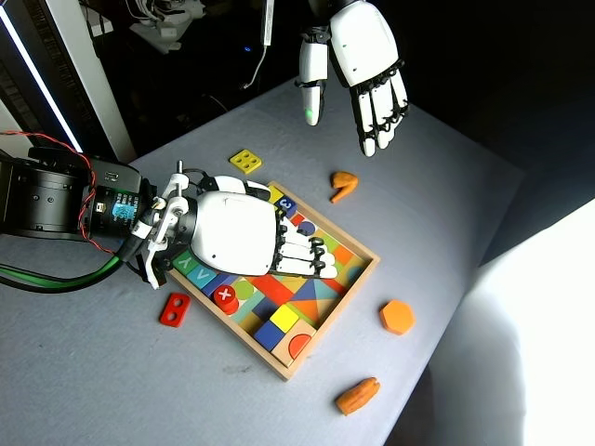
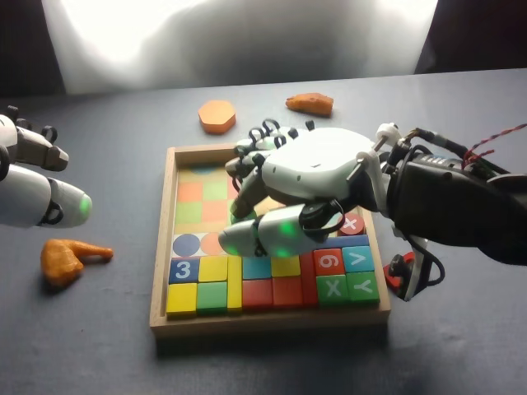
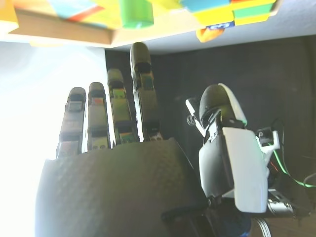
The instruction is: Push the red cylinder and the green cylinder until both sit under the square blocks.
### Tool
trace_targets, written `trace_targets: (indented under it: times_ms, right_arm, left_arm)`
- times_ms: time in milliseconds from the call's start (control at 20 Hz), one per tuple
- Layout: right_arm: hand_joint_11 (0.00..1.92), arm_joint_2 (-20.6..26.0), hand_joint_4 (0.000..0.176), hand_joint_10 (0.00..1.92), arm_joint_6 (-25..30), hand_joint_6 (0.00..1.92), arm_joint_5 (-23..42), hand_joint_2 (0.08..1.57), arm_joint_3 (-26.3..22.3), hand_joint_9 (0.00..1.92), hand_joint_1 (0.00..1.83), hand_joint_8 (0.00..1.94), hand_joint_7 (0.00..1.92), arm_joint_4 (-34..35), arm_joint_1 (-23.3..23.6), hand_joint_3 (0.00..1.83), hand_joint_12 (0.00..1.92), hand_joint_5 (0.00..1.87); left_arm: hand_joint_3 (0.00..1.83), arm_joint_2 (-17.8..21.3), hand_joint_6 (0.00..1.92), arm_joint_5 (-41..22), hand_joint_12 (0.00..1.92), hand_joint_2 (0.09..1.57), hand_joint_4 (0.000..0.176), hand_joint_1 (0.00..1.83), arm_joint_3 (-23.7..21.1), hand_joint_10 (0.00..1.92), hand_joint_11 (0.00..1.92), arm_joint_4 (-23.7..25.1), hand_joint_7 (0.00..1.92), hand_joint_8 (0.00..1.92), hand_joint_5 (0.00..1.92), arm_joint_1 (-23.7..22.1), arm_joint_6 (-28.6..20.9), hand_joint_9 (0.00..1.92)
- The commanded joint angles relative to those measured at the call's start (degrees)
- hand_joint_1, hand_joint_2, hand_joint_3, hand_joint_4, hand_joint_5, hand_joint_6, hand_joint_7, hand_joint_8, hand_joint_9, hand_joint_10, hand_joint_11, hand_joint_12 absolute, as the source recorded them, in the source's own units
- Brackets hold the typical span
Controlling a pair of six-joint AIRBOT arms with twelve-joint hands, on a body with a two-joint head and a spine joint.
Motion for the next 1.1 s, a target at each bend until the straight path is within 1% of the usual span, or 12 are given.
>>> trace_targets:
  times_ms: [0,150,250,300,350,500,650,700,750,850,950,1050]
  right_arm:
    - [0.00,0.4,0.000,0.01,0.3,0.04,4.9,1.21,0.2,0.04,0.00,0.02,0.23,-0.6,0.1,0.00,0.00,0.71]
    - [0.00,0.2,0.000,0.01,0.3,0.04,4.8,1.21,0.4,0.04,0.00,0.01,0.23,-0.6,-0.6,0.00,0.00,0.70]
    - [0.00,0.5,0.000,0.01,0.4,0.04,4.1,1.21,0.4,0.04,0.00,0.01,0.22,-0.6,-0.6,0.00,0.00,0.71]
    - [0.00,0.7,0.000,0.00,0.7,0.04,3.5,1.21,0.4,0.03,0.00,0.01,0.22,-0.6,-0.6,0.00,0.00,0.70]
    - [0.00,1.1,0.000,0.01,1.1,0.04,3.0,1.20,0.4,0.04,0.00,0.02,0.24,-0.6,-0.6,0.00,0.00,0.71]
    - [0.00,2.6,0.000,0.01,1.1,0.04,0.9,1.21,0.4,0.05,0.00,0.01,0.22,-0.6,-0.6,0.00,0.00,0.70]
    - [0.00,4.8,0.000,0.01,1.3,0.03,-1.0,1.21,0.0,0.05,0.00,0.00,0.20,-0.6,-0.8,0.00,0.00,0.69]
    - [0.00,5.5,0.000,0.01,1.3,0.03,-1.4,1.21,-0.3,0.06,0.00,0.00,0.21,-0.6,-0.9,0.00,0.00,0.70]
    - [0.00,6.2,0.000,0.01,1.2,0.04,-1.9,1.21,-0.7,0.06,0.00,0.00,0.21,-0.6,-1.2,0.00,0.00,0.70]
    - [0.00,7.7,0.000,0.01,0.6,0.02,-2.8,1.22,-1.9,0.04,0.00,0.00,0.19,-0.6,-1.6,0.00,0.00,0.67]
    - [0.00,8.9,0.000,0.01,0.0,0.03,-3.3,1.22,-3.0,0.06,0.00,0.01,0.21,-0.6,-1.7,0.00,0.00,0.68]
    - [0.00,9.9,0.000,0.02,-0.3,0.03,-3.8,1.21,-4.0,0.07,0.00,0.02,0.23,-0.6,-1.8,0.00,0.00,0.69]
  left_arm:
    - [0.00,0.7,0.00,-2.3,0.91,1.27,0.039,0.07,0.1,0.00,0.00,2.9,0.22,0.00,0.23,-0.4,0.2,0.26]
    - [0.00,0.7,0.00,-2.3,0.89,1.27,0.037,0.07,0.1,0.00,0.00,2.9,0.21,0.00,0.24,-0.4,0.2,0.26]
    - [0.00,0.7,0.00,-2.3,0.87,1.27,0.042,0.09,0.1,0.00,0.00,2.9,0.21,0.00,0.23,-0.4,0.2,0.26]
    - [0.00,0.7,0.00,-2.3,0.88,1.27,0.038,0.12,0.1,0.00,0.00,2.9,0.21,0.00,0.23,-0.4,0.2,0.26]
    - [0.00,0.7,0.00,-2.3,0.90,1.28,0.040,0.07,0.1,0.00,0.00,2.9,0.20,0.00,0.22,-0.4,0.2,0.25]
    - [0.00,0.7,0.00,-2.3,0.89,1.28,0.040,0.09,0.0,0.00,0.00,2.9,0.21,0.00,0.23,-0.4,0.2,0.26]
    - [0.00,0.7,0.00,-2.3,0.88,1.27,0.050,0.10,0.0,0.00,0.00,2.9,0.21,0.00,0.23,-0.4,0.2,0.26]
    - [0.00,0.7,0.00,-2.3,0.86,1.28,0.039,0.06,0.0,0.00,0.00,2.9,0.19,0.00,0.20,-0.4,0.2,0.24]
    - [0.00,0.7,0.00,-2.3,0.86,1.29,0.034,0.06,0.0,0.00,0.00,2.9,0.19,0.00,0.20,-0.4,0.2,0.24]
    - [0.00,0.7,0.01,-2.3,0.87,1.27,0.041,0.10,0.0,0.01,0.00,2.9,0.22,0.01,0.23,-0.4,0.2,0.25]
    - [0.00,0.7,0.00,-2.3,0.87,1.27,0.049,0.08,0.0,0.01,0.00,2.9,0.21,0.00,0.22,-0.4,0.2,0.26]
    - [0.00,0.7,0.00,-2.3,0.88,1.28,0.048,0.09,0.0,0.00,0.00,2.9,0.21,0.00,0.21,-0.4,0.2,0.26]
